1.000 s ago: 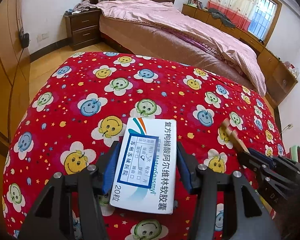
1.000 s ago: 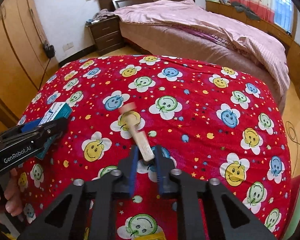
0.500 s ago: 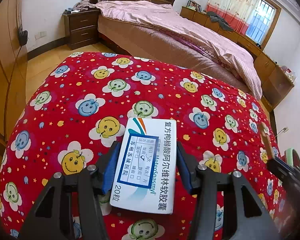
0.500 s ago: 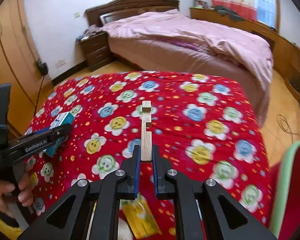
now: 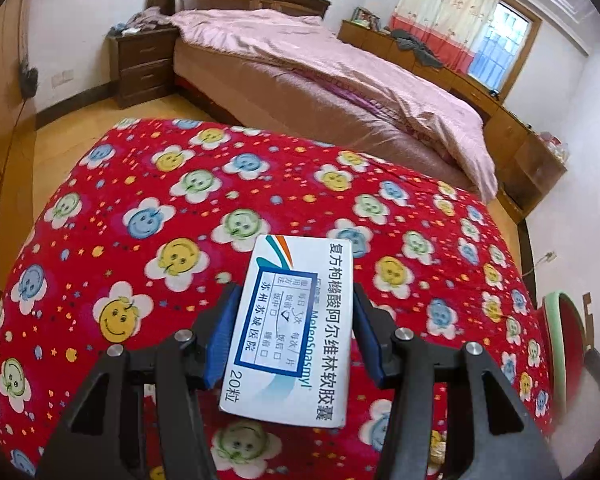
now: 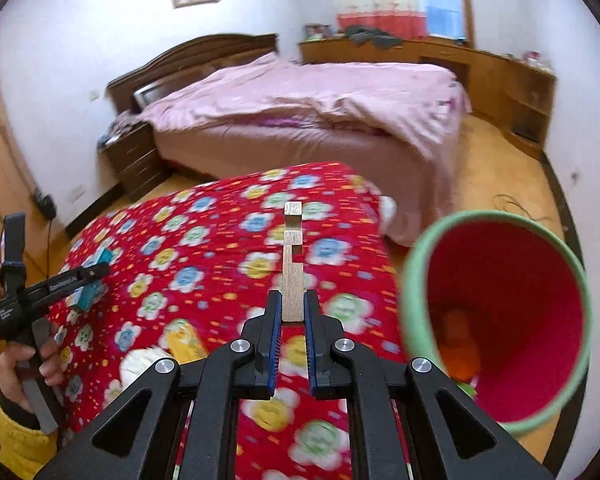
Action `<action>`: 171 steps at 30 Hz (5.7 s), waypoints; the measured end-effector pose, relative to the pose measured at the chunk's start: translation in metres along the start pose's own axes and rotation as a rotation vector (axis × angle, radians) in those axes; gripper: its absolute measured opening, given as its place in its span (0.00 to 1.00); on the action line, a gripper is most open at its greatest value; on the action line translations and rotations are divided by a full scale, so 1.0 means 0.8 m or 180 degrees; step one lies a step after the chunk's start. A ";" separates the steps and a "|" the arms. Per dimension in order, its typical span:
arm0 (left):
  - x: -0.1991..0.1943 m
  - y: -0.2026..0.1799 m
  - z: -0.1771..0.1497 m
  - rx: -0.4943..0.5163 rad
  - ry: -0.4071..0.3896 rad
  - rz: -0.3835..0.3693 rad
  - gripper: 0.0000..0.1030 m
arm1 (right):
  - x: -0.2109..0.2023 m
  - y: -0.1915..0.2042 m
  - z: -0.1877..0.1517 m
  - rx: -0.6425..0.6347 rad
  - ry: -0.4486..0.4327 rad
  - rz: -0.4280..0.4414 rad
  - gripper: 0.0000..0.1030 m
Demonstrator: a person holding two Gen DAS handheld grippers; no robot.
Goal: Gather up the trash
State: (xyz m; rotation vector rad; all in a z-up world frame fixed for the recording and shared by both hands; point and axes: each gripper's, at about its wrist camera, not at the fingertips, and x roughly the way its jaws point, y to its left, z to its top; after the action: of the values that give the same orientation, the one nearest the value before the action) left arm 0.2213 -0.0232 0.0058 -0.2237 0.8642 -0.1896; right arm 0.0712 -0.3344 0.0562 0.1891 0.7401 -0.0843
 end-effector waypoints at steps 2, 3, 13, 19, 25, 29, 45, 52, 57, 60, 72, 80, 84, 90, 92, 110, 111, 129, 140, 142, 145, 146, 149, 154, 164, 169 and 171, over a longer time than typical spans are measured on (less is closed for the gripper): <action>-0.005 -0.011 0.000 0.0076 -0.0029 -0.0014 0.53 | -0.013 -0.019 -0.005 0.0123 -0.0032 -0.0082 0.10; -0.008 -0.017 -0.001 0.0106 -0.0032 -0.0025 0.53 | -0.019 -0.029 -0.008 0.0180 -0.0044 -0.0119 0.10; -0.057 -0.087 -0.016 0.0400 -0.0027 -0.0299 0.53 | -0.064 -0.109 -0.042 0.0663 -0.0159 -0.0298 0.10; -0.086 -0.142 -0.034 0.0604 -0.0009 -0.0498 0.53 | -0.083 -0.145 -0.058 0.0875 -0.0255 -0.0248 0.10; -0.103 -0.207 -0.054 0.0821 0.0060 -0.0721 0.53 | -0.099 -0.173 -0.068 0.1016 -0.0352 -0.0207 0.10; -0.106 -0.251 -0.070 0.0996 0.0119 -0.0847 0.53 | -0.109 -0.192 -0.074 0.1087 -0.0431 -0.0191 0.10; -0.062 -0.402 -0.127 0.1607 0.0362 -0.1177 0.53 | -0.099 -0.248 -0.090 0.1321 -0.0432 -0.0245 0.10; -0.035 -0.432 -0.141 0.1751 0.0412 -0.1219 0.53 | -0.083 -0.260 -0.091 0.1351 -0.0361 -0.0292 0.10; -0.025 -0.442 -0.148 0.1823 0.0466 -0.1228 0.53 | -0.076 -0.265 -0.091 0.1384 -0.0333 -0.0305 0.13; -0.020 -0.444 -0.150 0.1844 0.0490 -0.1209 0.53 | -0.073 -0.267 -0.090 0.1407 -0.0321 -0.0296 0.13; -0.030 -0.439 -0.148 0.1813 0.0436 -0.1268 0.59 | -0.085 -0.258 -0.090 0.1365 -0.0368 -0.0236 0.20; -0.045 -0.417 -0.139 0.1678 0.0417 -0.1252 0.59 | -0.097 -0.242 -0.087 0.1289 -0.0384 -0.0230 0.22; -0.061 -0.401 -0.135 0.1638 0.0372 -0.1212 0.59 | -0.106 -0.231 -0.082 0.1200 -0.0404 -0.0193 0.27; -0.096 -0.365 -0.131 0.1536 0.0272 -0.1081 0.59 | -0.121 -0.200 -0.077 0.1017 -0.0414 -0.0099 0.47; -0.106 -0.353 -0.130 0.1502 0.0251 -0.1037 0.59 | -0.126 -0.185 -0.078 0.0938 -0.0410 -0.0054 0.50; -0.214 -0.179 -0.132 0.0957 -0.0176 -0.0425 0.59 | -0.160 -0.034 -0.093 0.0389 -0.0503 0.0362 0.70; -0.218 -0.169 -0.135 0.0917 -0.0189 -0.0400 0.59 | -0.161 -0.028 -0.094 0.0367 -0.0512 0.0382 0.70; -0.263 -0.074 -0.175 0.0471 -0.0558 0.0088 0.59 | -0.171 0.039 -0.131 -0.0006 -0.0818 0.0260 0.71; -0.248 -0.068 -0.191 0.0465 -0.0761 0.0274 0.59 | -0.162 0.044 -0.149 -0.0051 -0.0770 0.0295 0.71; -0.248 -0.070 -0.193 0.0495 -0.0802 0.0324 0.59 | -0.160 0.045 -0.150 -0.0055 -0.0749 0.0307 0.71; -0.247 -0.071 -0.196 0.0504 -0.0820 0.0327 0.59 | -0.160 0.046 -0.151 -0.0067 -0.0738 0.0307 0.71; -0.246 -0.071 -0.196 0.0503 -0.0815 0.0330 0.59 | -0.160 0.046 -0.151 -0.0063 -0.0741 0.0310 0.71; -0.244 -0.069 -0.197 0.0492 -0.0805 0.0349 0.59 | -0.161 0.047 -0.152 -0.0065 -0.0742 0.0309 0.71; -0.244 -0.063 -0.196 0.0425 -0.0823 0.0367 0.59 | -0.160 0.048 -0.153 -0.0067 -0.0737 0.0316 0.71; -0.244 -0.057 -0.194 0.0385 -0.0874 0.0403 0.59 | -0.157 0.052 -0.154 -0.0082 -0.0689 0.0320 0.71; -0.245 -0.057 -0.194 0.0386 -0.0874 0.0398 0.59 | -0.157 0.051 -0.153 -0.0080 -0.0696 0.0320 0.71; -0.245 -0.057 -0.194 0.0389 -0.0879 0.0402 0.59 | -0.157 0.050 -0.154 -0.0077 -0.0700 0.0319 0.71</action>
State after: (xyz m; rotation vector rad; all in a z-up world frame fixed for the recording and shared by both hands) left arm -0.0258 -0.0353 0.0633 -0.0777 0.5877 -0.0903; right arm -0.0968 -0.2691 0.0581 0.1901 0.5114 -0.0006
